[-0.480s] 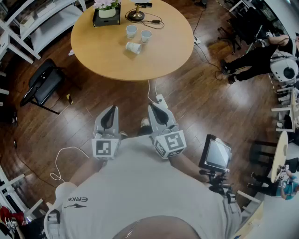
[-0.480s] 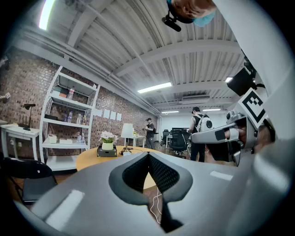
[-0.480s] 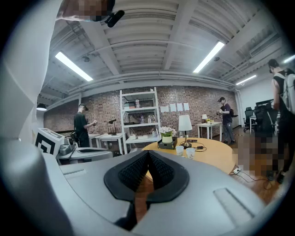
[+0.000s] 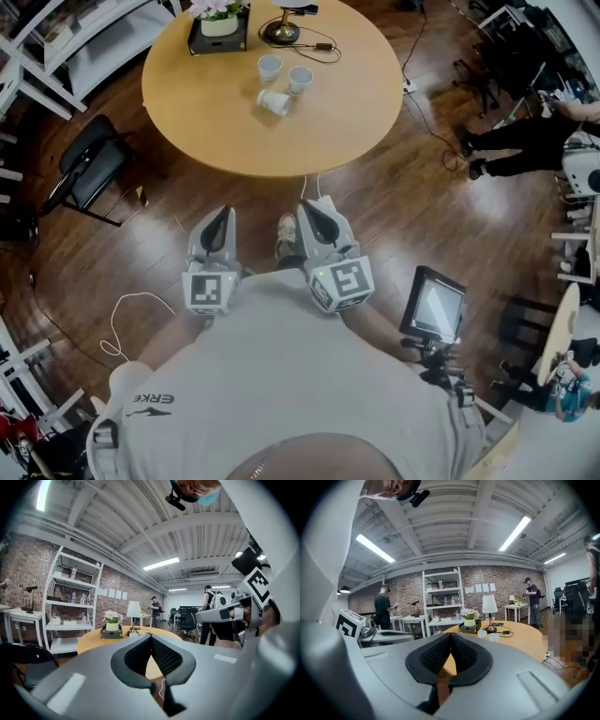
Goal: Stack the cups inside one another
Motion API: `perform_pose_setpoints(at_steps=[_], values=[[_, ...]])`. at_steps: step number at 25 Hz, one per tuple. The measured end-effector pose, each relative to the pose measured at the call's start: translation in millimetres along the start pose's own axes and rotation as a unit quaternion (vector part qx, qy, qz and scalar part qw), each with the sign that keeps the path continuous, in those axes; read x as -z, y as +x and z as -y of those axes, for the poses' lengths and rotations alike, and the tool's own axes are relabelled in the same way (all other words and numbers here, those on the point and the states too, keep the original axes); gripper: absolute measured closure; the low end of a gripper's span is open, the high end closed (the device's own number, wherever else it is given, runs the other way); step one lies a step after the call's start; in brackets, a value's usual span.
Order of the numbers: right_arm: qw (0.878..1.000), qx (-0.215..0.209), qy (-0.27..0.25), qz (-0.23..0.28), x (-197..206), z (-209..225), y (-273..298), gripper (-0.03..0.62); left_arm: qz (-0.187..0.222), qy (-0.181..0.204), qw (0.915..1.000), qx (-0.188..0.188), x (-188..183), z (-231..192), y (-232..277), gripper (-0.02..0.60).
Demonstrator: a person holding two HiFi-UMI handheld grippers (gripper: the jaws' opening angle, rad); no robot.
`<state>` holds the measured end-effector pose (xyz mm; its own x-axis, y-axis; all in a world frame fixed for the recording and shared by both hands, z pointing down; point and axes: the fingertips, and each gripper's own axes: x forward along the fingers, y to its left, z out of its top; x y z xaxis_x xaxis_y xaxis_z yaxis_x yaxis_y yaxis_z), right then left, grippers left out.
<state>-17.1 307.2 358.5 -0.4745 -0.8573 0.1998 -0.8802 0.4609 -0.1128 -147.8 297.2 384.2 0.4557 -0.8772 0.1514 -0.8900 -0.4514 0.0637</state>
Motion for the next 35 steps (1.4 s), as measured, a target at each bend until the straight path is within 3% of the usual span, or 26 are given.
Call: perform_pose_setpoints(at_steps=[10, 22, 29, 35], values=[[1.0, -0.023, 0.002, -0.014, -13.5, 95.0, 66.6, 0.58, -0.013, 0.016, 0.9997, -0.015, -9.9, 3.2, 113.4, 0.58], [0.998, -0.061, 0.026, -0.02, -11.4, 148.9, 122.0, 0.58, -0.031, 0.028, 0.9978, -0.051, -19.2, -3.1, 178.4, 0.58], [0.997, -0.04, 0.036, -0.053, 1.1, 163.9, 152.8, 0.58, -0.054, 0.022, 0.9978, -0.031, -9.6, -22.2, 208.7, 0.58], [0.996, 0.005, 0.045, -0.076, 12.2, 171.8, 183.9, 0.579, -0.071, 0.016, 0.9972, 0.016, 0.2, -48.0, 243.9, 0.58]])
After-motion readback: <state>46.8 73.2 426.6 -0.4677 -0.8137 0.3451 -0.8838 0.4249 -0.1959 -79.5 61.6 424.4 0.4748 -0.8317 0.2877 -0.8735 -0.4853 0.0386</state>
